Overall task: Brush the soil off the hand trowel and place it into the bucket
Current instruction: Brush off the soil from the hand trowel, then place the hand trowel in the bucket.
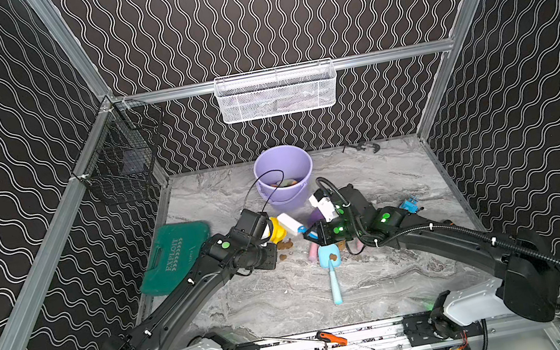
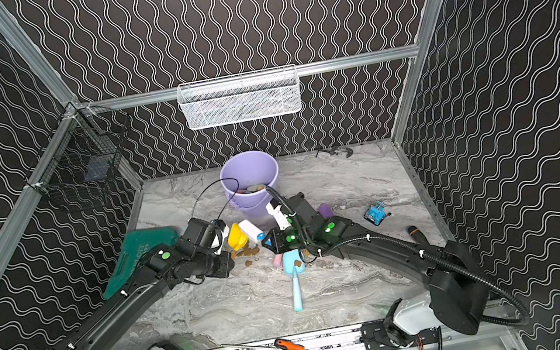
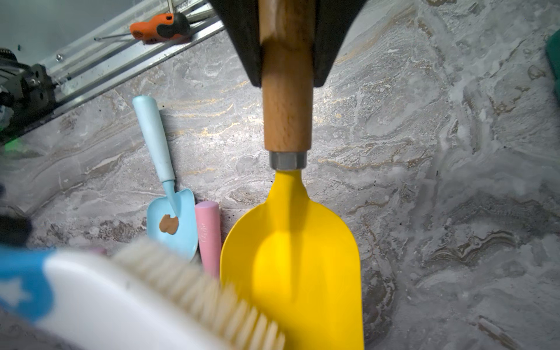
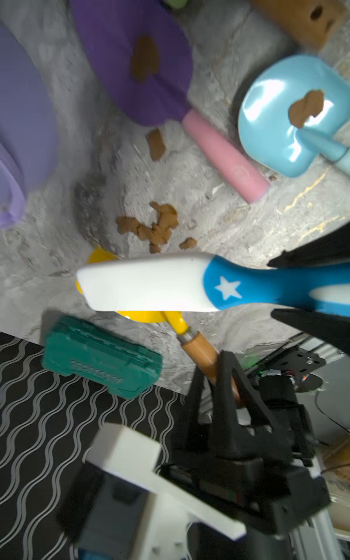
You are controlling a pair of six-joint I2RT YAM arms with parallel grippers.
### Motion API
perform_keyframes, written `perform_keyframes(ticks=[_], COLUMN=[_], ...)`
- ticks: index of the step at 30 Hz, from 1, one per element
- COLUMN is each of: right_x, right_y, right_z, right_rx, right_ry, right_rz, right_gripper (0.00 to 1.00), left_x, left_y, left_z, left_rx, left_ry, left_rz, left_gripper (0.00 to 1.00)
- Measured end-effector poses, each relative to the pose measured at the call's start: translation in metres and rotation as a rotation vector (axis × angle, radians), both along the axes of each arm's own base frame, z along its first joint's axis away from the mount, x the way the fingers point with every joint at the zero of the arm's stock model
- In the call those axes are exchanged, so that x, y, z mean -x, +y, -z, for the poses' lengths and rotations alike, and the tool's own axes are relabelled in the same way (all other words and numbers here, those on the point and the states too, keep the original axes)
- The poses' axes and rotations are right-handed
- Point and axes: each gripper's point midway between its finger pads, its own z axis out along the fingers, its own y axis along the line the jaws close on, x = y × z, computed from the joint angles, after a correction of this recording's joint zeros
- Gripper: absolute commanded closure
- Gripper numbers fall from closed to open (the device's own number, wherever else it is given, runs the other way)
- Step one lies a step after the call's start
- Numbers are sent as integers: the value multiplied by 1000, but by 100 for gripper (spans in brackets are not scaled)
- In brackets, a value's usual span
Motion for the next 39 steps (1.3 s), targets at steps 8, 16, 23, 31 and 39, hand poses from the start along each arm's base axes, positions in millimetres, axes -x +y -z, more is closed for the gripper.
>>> perform_keyframes(ticks=[8, 16, 23, 31, 39], right_x=[0, -3, -1, 3, 5], right_y=[-46, -83, -91, -94, -94], right_z=[-27, -23, -17, -11, 1], right_rx=[-49, -40, -34, -33, -28], right_ry=[-91, -118, -120, -110, -80], right_rz=[127, 254, 276, 277, 274], right_gripper=[100, 100, 100, 100, 100], left_x=[-36, -97, -148, -199, -218], left_y=[-20, -57, -62, -47, -51], left_z=[-41, -63, -81, -65, -53], left_rx=[-9, -38, -56, -99, -105], left_ry=[-71, -125, -168, -134, -111], left_rz=[10, 35, -16, -77, -69], left_gripper=[100, 100, 100, 100, 79])
